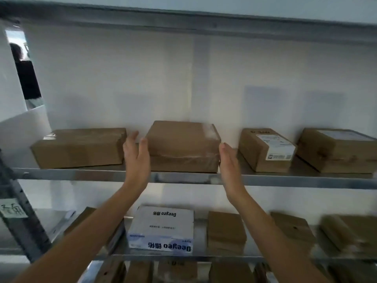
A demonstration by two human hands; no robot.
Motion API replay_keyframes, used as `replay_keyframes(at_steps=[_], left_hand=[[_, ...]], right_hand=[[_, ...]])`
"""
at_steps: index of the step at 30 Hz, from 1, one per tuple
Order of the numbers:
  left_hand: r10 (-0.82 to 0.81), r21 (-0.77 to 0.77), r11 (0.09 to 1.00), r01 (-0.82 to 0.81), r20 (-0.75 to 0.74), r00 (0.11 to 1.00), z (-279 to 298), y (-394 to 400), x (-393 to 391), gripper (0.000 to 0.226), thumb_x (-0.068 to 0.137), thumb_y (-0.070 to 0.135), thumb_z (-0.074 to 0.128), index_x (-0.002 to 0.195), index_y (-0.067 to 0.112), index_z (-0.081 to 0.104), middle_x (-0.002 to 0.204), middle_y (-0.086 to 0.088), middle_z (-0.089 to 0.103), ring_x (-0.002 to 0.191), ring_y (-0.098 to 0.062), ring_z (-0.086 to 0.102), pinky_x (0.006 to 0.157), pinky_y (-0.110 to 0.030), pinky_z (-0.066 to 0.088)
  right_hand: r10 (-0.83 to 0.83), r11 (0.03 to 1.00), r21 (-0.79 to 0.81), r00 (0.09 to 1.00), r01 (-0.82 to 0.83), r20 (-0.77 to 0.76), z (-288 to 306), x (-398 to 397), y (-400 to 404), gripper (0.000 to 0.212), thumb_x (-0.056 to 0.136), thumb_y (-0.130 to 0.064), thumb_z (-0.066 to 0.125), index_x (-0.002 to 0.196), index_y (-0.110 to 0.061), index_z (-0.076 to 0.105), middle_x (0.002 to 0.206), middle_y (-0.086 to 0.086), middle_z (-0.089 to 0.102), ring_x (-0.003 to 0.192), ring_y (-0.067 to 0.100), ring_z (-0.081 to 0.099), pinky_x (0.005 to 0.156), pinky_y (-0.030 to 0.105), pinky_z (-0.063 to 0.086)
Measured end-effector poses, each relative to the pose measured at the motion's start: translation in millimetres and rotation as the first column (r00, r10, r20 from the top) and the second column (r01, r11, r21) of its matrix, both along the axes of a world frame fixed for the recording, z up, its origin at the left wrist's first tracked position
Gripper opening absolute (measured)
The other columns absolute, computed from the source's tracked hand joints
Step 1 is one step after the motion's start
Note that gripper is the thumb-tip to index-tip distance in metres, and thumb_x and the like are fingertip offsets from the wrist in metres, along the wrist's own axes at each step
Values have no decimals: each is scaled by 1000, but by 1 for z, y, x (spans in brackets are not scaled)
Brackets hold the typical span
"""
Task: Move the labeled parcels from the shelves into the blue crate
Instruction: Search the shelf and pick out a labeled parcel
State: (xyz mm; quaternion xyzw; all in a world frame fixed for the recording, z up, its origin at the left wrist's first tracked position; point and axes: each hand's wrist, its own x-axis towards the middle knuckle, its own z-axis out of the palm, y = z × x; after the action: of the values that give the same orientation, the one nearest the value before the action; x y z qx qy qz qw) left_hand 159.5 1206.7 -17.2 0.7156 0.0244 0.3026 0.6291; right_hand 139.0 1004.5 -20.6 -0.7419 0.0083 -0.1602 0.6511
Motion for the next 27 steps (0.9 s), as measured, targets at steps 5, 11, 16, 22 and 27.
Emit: replay_keyframes(at_steps=[5, 11, 16, 22, 27], left_hand=[[-294, -272, 934, 232, -214, 932, -7, 24, 9, 35, 97, 49, 31, 109, 30, 57, 118, 7, 59, 117, -20, 54, 105, -41, 40], [-355, -328, 893, 307, -98, 930, 11, 25, 0, 33, 103, 37, 29, 101, 27, 60, 95, 14, 61, 91, -7, 56, 86, -29, 41], [-439, -428, 800, 422, 62, 896, 25, 45, 1, 41, 102, 39, 27, 117, 26, 63, 87, 6, 57, 94, -14, 51, 102, -36, 31], [-528, -441, 723, 532, 144, 837, 34, 51, -4, 43, 99, 35, 32, 125, 14, 59, 119, -1, 65, 115, -21, 58, 103, -37, 43], [-538, -330, 778, 535, 91, 838, 32, 49, -3, 43, 98, 33, 31, 125, 24, 63, 126, 10, 64, 106, -9, 60, 96, -30, 44]], right_hand=[[-69, 996, 45, 993, 73, -93, 4, 3, 21, 44, 103, -46, 31, 140, -23, 38, 126, -8, 45, 113, 10, 41, 94, 26, 28], [-96, 993, 63, 994, 100, -59, 18, 5, 20, 40, 97, -54, 37, 120, -25, 51, 115, -6, 56, 113, 15, 51, 93, 31, 38], [24, 965, 258, 997, -41, 70, 38, -5, 12, 54, 89, -63, 45, 136, -37, 50, 132, -8, 59, 123, 11, 53, 106, 38, 41], [-27, 955, 296, 994, -7, 110, 49, -9, 11, 45, 91, -59, 44, 122, -31, 59, 121, -3, 67, 119, 14, 58, 89, 33, 47], [-8, 978, 206, 991, -19, 130, 47, -14, 13, 39, 93, -53, 45, 121, -30, 59, 119, -6, 64, 115, 9, 57, 100, 39, 44]])
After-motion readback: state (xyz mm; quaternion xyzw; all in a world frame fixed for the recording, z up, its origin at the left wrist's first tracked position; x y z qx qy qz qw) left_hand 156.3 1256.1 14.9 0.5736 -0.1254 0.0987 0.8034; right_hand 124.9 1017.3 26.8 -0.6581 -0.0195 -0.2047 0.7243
